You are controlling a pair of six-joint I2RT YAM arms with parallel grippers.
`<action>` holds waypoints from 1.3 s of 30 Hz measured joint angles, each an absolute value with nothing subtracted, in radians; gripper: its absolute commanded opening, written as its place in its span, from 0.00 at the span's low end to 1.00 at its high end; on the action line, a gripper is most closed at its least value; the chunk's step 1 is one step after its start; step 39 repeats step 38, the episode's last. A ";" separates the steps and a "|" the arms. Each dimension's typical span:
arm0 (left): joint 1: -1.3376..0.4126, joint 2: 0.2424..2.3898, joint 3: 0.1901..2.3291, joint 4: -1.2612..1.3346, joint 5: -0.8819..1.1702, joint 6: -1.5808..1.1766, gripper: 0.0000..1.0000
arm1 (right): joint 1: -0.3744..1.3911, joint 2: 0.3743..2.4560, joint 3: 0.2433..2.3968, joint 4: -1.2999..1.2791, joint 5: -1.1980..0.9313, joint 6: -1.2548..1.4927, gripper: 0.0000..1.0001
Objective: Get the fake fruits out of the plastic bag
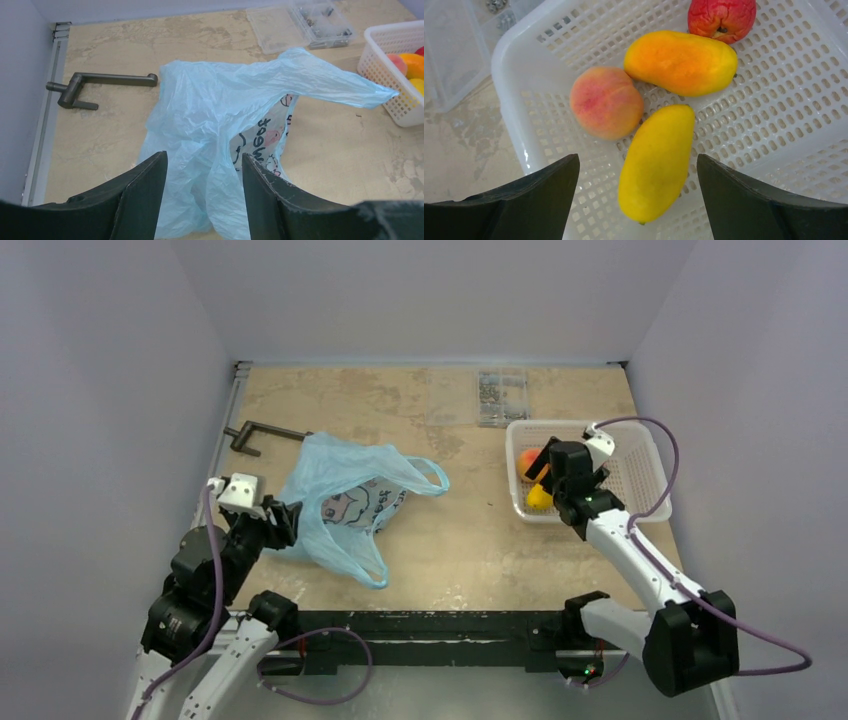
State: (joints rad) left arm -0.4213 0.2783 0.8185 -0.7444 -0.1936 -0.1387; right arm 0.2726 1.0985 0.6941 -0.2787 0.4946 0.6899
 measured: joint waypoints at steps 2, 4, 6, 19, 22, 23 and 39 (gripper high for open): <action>-0.421 0.279 0.844 -0.752 -0.190 -0.143 0.57 | 0.273 1.069 0.694 -0.278 0.481 0.684 0.88; -0.421 0.284 0.896 -0.768 -0.186 -0.150 0.58 | 0.273 1.040 0.694 -0.281 0.472 0.677 0.89; -0.421 0.285 0.947 -0.774 -0.183 -0.162 0.58 | 0.273 1.011 0.695 -0.292 0.456 0.665 0.89; -0.421 0.287 1.268 -0.834 -0.127 -0.229 0.61 | 0.273 0.719 0.907 -0.398 0.285 0.423 0.99; -0.421 0.290 1.336 -0.849 -0.121 -0.242 0.61 | 0.273 0.675 0.970 -0.408 0.251 0.375 0.99; -0.421 0.291 1.358 -0.853 -0.118 -0.245 0.62 | 0.273 0.664 0.982 -0.408 0.242 0.365 0.99; -0.421 0.293 1.456 -0.884 -0.104 -0.252 0.63 | 0.273 0.582 1.105 -0.455 0.246 0.295 0.99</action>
